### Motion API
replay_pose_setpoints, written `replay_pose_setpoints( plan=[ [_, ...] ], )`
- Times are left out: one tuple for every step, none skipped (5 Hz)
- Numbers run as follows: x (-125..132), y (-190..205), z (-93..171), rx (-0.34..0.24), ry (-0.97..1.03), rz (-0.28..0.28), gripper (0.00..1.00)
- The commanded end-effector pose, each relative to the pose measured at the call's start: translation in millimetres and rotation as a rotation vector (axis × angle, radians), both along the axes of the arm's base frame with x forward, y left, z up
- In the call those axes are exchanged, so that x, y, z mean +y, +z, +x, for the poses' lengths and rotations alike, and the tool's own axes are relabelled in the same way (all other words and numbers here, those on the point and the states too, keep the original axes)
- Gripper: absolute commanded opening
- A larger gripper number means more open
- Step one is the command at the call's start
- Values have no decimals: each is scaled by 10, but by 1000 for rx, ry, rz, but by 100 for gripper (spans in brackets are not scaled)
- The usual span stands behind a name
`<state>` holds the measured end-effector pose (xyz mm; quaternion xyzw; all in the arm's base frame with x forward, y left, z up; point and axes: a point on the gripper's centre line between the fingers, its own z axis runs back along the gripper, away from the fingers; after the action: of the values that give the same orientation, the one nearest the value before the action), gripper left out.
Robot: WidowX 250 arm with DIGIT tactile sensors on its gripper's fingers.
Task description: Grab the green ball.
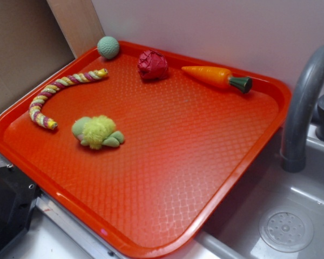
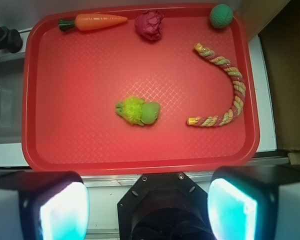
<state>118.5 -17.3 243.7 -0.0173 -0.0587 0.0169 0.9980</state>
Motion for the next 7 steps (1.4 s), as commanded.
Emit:
replay_pose_setpoints(
  plan=[
    [0,0,0,0,0,0,100],
    [7,-193,500,-26,120,26,100],
    [-19,-372,1005,-86,222,57,100],
    [204,-638,1462,-145,361,62,100],
    [443,-794,1664,-204,468,15,100],
    [543,-1030,1864,-231,538,74,100],
    [721,-1134,1890,-253,561,73,100]
  ],
)
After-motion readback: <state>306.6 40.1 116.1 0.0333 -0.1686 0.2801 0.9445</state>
